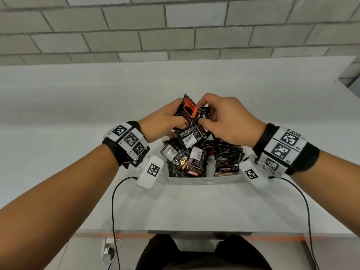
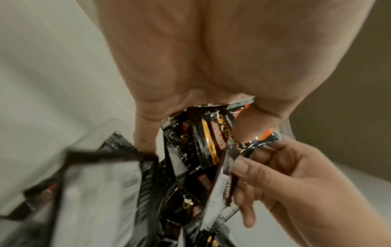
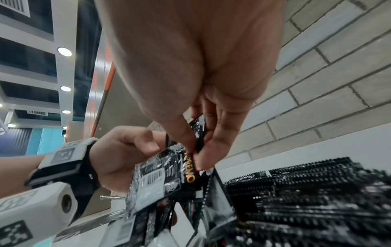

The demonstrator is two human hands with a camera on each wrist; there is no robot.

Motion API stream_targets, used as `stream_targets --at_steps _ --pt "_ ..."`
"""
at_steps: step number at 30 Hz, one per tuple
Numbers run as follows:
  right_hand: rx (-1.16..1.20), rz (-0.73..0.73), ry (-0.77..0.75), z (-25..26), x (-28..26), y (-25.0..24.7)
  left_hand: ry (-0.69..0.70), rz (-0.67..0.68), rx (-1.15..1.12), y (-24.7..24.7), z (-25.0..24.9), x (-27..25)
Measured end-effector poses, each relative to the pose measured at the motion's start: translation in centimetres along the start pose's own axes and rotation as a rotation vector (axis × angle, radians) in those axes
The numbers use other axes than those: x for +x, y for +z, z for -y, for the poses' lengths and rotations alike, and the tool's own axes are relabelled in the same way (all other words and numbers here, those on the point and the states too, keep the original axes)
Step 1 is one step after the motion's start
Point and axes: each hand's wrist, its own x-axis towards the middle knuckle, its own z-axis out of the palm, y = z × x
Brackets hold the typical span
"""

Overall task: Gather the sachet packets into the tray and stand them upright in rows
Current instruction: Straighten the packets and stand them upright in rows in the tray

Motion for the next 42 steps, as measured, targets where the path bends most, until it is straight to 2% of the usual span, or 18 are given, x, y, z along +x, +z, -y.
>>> stream_targets --at_steps 3,6,11,16,21,23,26,30,35,38,42 --pt "0.05 -0.021 -0.002 0.6 0.3 -0.2 0.072 -0.019 0.125 -0.4 -0.1 -0.1" --pt "0.153 -0.013 -0.004 1.3 0.3 -0.2 0.17 -0.159 0.195 -0.4 0.5 0.1" --pt "0.337 -0.023 0.052 1.2 0.1 -0.1 0.203 -0.27 0.107 -0.7 1.2 -0.4" --pt "0.406 -0.03 0.101 0.5 -0.1 -1.2 0.242 -0.42 -0.142 -0.6 1.6 -0.7" --pt "0.133 0.287 0.201 -0.1 -2.2 -0.6 0.263 -0.5 -0.394 -0.7 1.5 -0.9" --pt "0.108 0.303 0.23 0.0 -2.9 0.3 0.271 -0.494 -0.478 -0.5 1.2 -1.0" --pt "0.224 0.23 0.271 0.4 -3.4 0.1 0.292 -0.488 -0.584 0.0 0.5 -1.4" --pt "0.392 0.036 0.249 1.4 -3.8 -0.5 0.308 -0.484 -0.667 0.5 -0.4 -1.8" --pt "0.684 -0.17 0.23 1.1 -4.6 -0.3 0.239 -0.554 -0.703 0.4 -0.4 -2.9" --pt "0.884 -0.203 0.21 0.4 -5.5 -0.7 0.165 -0.608 -0.682 0.5 0.1 -3.9" --pt "0.804 -0.172 0.165 0.9 -5.4 -0.5 0.122 -0.565 -0.677 2.3 -0.1 -4.8"
